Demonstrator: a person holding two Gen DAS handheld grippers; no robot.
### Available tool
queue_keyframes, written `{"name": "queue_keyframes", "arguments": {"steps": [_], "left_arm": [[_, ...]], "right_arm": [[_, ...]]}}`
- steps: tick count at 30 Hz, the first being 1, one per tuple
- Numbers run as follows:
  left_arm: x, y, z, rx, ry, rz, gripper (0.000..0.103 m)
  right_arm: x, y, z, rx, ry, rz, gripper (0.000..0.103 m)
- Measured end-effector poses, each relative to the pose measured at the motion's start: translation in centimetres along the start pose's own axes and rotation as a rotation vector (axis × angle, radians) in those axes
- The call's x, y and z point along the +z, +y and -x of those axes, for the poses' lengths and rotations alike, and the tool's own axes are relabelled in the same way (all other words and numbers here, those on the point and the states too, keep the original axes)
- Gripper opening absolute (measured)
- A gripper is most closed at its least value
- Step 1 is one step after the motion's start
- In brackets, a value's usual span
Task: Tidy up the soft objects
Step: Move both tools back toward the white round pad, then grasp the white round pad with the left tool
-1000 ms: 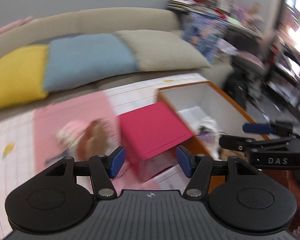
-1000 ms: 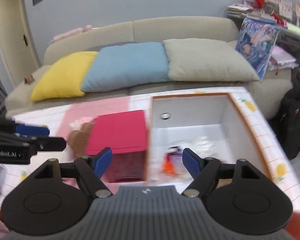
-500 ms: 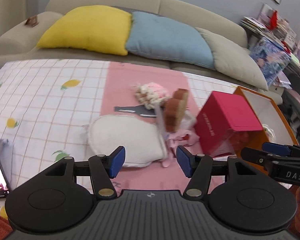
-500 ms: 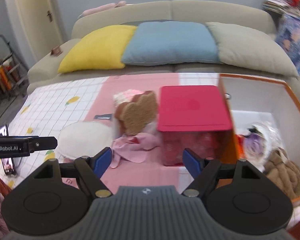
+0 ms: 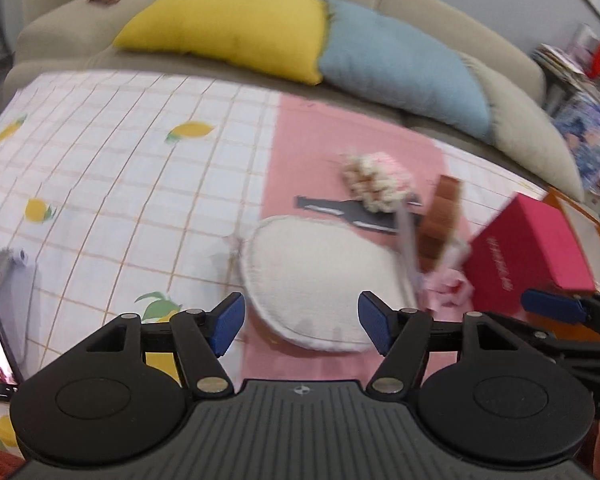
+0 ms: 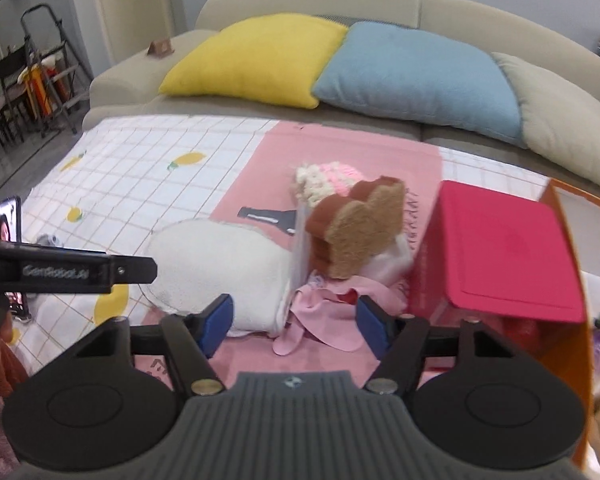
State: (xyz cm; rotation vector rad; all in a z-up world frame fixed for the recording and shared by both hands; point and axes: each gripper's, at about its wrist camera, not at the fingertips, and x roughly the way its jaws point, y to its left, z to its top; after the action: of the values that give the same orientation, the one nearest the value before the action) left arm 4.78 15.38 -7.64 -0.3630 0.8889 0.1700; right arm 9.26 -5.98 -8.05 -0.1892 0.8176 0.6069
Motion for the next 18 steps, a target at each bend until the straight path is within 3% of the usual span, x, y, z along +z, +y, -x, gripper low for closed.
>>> {"name": "queue_keyframes", "arguments": {"steps": [8,12,18], "left_arm": [[0.5,1.8,-3.4,-0.044,0.033,0.097,0.075],[0.4,1.1,-3.0,-0.074,0.01,0.063,0.067],[0.4,-0.5,-2.0,-0.153,-0.028,0.012,0.066]], "right_arm": [[1.0,1.8,-6.1,-0.017,0.048,0.114,0.045],[0.9,1.8,-8.1,-0.033,0.083,0.133,0.04],[0.5,1.3,-9.0,-0.003,0.102,0.117,0.039]]}}
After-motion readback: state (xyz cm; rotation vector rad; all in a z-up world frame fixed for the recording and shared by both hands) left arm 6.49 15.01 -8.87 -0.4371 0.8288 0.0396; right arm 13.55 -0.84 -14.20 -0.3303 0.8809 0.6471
